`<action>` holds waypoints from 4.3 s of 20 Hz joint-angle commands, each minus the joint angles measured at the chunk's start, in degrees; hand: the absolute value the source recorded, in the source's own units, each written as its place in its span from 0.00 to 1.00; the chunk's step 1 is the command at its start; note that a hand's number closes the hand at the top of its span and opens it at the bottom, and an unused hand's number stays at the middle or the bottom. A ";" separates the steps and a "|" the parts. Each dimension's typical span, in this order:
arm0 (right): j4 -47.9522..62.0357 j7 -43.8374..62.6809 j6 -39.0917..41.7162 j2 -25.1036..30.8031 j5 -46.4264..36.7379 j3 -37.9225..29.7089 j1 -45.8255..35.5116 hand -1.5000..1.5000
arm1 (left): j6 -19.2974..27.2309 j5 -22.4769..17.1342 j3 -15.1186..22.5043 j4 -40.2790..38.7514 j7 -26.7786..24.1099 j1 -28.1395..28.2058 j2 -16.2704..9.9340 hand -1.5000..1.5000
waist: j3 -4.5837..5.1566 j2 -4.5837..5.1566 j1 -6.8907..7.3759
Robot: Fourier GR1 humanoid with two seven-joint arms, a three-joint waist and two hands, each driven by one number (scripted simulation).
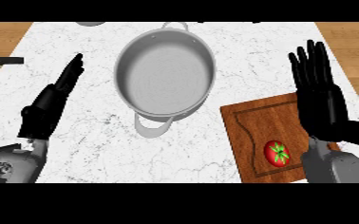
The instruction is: Pick the tomato from the cutting board and place it in the pot
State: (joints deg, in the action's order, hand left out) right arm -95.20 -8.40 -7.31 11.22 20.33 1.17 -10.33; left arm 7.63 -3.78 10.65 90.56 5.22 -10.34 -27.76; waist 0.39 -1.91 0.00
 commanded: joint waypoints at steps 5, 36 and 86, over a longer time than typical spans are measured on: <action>-3.19 4.92 13.03 10.59 -7.92 11.84 6.25 1.00 | 4.27 1.75 -7.07 -6.62 4.56 5.42 -3.92 0.50 | -0.24 1.66 0.48; -44.43 41.77 26.74 37.10 -45.24 12.69 30.16 0.00 | 6.70 3.39 -6.69 -8.14 17.68 5.25 2.39 0.50 | -0.29 1.95 0.00; -3.63 27.42 30.64 8.23 -72.81 12.55 17.35 0.00 | -4.01 13.39 -19.72 -11.09 15.16 2.40 10.03 0.50 | -0.39 1.89 -0.16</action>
State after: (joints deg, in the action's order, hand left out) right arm -99.96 22.03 25.23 19.60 -51.00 14.03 4.17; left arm 4.23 9.41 -7.98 81.03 21.39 -6.90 -18.10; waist 0.00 -0.01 -0.07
